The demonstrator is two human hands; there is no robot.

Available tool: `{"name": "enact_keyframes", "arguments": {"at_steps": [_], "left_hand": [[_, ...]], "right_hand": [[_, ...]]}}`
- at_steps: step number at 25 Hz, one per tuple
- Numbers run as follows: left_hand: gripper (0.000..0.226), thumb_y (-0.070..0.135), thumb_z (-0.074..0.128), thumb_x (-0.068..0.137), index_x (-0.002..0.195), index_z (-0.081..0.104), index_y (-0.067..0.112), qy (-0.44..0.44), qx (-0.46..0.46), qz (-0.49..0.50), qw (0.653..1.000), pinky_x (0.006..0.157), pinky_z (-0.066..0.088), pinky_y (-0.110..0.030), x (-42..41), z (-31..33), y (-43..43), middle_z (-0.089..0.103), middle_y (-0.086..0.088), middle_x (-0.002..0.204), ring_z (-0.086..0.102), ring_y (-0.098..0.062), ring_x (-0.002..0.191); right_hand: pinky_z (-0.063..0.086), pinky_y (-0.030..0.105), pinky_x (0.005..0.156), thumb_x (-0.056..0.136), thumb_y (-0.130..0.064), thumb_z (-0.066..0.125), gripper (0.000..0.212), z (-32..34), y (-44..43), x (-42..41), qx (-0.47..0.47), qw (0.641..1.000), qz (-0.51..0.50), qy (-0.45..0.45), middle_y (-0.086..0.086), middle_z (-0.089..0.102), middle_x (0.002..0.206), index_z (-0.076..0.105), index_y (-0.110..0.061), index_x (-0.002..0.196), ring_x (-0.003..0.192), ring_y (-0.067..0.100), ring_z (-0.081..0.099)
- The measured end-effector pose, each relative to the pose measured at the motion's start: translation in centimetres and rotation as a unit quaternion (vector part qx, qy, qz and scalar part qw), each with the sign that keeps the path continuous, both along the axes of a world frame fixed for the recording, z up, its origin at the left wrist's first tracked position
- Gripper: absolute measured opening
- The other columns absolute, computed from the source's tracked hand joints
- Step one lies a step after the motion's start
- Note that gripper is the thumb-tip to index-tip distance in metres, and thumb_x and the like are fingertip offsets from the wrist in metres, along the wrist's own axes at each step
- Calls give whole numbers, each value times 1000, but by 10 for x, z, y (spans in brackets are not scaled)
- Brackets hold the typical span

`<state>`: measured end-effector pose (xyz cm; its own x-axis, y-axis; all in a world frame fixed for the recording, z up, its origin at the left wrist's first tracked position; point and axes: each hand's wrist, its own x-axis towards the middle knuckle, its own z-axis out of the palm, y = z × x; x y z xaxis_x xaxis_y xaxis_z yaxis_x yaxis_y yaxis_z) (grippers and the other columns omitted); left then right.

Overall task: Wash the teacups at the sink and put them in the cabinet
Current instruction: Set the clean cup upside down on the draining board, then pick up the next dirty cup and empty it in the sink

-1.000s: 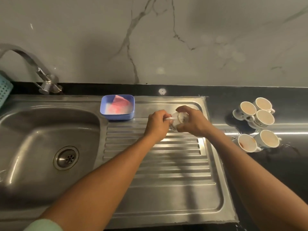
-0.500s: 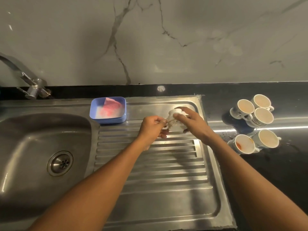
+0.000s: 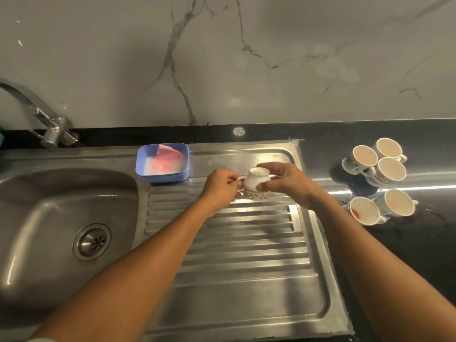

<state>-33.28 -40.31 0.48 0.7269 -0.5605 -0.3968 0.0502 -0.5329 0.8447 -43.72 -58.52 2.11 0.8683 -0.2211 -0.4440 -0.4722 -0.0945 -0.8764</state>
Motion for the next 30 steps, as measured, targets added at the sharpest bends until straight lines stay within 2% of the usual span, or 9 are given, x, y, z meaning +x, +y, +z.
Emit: {"name": "enact_keyframes", "arguments": {"at_steps": [3, 7, 15, 17, 19, 21, 25, 28, 30], "left_hand": [[6, 9, 69, 93, 95, 75, 10, -102, 13, -17, 995, 78, 60, -38, -3, -8, 0, 74, -6, 86, 72, -24, 83], [7, 6, 67, 94, 98, 73, 7, -136, 38, -51, 989, 78, 55, -37, -7, -14, 2, 70, -8, 90, 65, -24, 85], [12, 3, 63, 95, 96, 72, 11, -168, 74, -88, 979, 80, 58, -41, -5, -27, 1, 68, -7, 93, 63, -26, 87], [24, 0, 59, 93, 110, 70, 13, -171, 67, -93, 979, 91, 56, -42, -9, -25, 4, 66, -7, 109, 62, -27, 101], [46, 2, 60, 90, 135, 57, 13, -203, 66, -99, 972, 102, 51, -39, -20, -19, 9, 57, -7, 131, 53, -24, 121], [51, 12, 61, 85, 136, 53, 10, -315, 49, -110, 941, 98, 52, -42, -33, -11, 12, 54, -8, 130, 50, -25, 120], [38, 22, 63, 80, 115, 61, 8, -472, -40, -172, 864, 82, 52, -44, -69, 2, -4, 58, -9, 110, 54, -26, 100], [35, 18, 62, 78, 112, 62, 9, -481, -81, -232, 841, 85, 49, -42, -99, 15, -35, 59, -8, 107, 54, -27, 99], [43, 19, 61, 77, 118, 60, 9, -460, -86, -281, 838, 89, 48, -41, -117, 21, -57, 60, -9, 113, 54, -28, 104]], "right_hand": [[50, 20, 84, 75, -5, 85, 65, -5, 9, -2, -123, 992, 14, -32, -5, 66, 126, 62, -21, 134, 112, 15, 63], [48, 15, 80, 70, -6, 89, 64, -22, 13, -6, -143, 989, 1, -32, -5, 65, 124, 64, -24, 126, 113, 18, 62], [51, 43, 104, 71, -10, 87, 71, -28, 23, -9, -183, 983, 4, -28, -5, 62, 128, 56, -29, 131, 117, 20, 59], [49, 44, 108, 72, -11, 87, 81, -31, 28, -14, -177, 984, 0, -33, -5, 57, 136, 48, -30, 141, 121, 18, 56], [48, 28, 105, 74, -16, 87, 93, -33, 34, -22, -160, 986, -16, -48, -6, 50, 144, 37, -31, 150, 125, 15, 52], [41, 4, 90, 77, -26, 86, 91, -30, 42, -32, -170, 981, -61, -68, -12, 45, 144, 34, -29, 151, 123, 8, 48], [39, 15, 96, 84, -41, 69, 58, -22, 47, -64, -296, 931, -167, -130, -6, 56, 136, 53, -20, 136, 120, 6, 50], [45, 27, 95, 91, -24, 69, 33, -14, 33, -92, -397, 867, -246, -171, 2, 64, 119, 61, -13, 121, 110, 14, 56], [41, 28, 91, 89, -21, 70, 29, -12, 18, -112, -459, 819, -314, -140, 6, 64, 114, 62, -10, 115, 107, 21, 56]]}}
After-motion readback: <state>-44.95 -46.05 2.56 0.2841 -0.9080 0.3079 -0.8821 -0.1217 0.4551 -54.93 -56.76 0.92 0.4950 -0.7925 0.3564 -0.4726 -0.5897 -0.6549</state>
